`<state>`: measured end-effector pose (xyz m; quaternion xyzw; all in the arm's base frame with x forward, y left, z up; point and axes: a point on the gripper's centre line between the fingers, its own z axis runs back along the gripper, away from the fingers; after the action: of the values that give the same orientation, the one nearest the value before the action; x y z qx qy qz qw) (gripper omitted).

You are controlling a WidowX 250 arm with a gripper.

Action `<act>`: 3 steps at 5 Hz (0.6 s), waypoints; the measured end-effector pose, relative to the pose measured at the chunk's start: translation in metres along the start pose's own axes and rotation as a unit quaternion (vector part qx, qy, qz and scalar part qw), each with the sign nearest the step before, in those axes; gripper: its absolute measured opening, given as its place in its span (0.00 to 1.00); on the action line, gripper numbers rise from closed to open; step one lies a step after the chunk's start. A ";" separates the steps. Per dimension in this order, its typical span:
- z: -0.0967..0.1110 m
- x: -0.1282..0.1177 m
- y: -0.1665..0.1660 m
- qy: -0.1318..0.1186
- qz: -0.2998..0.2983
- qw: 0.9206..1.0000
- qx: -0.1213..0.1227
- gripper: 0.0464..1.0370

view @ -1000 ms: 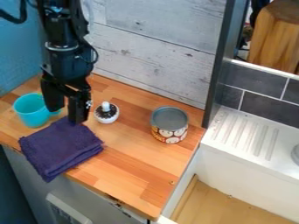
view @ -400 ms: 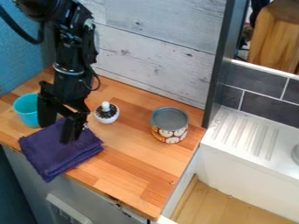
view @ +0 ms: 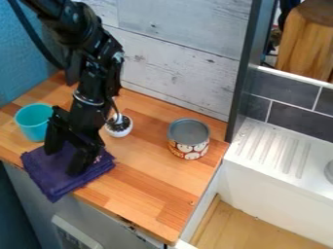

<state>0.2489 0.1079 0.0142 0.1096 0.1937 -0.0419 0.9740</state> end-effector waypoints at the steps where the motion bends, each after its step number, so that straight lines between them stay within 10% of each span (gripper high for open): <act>1: -0.004 0.004 0.004 -0.001 0.002 1.000 0.018 0.96; 2: -0.005 0.006 0.001 -0.013 -0.017 1.000 -0.010 0.96; 3: -0.003 0.009 -0.021 -0.062 -0.050 0.993 -0.092 0.96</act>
<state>0.2534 0.0880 0.0042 0.0068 0.1410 -0.0794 0.9868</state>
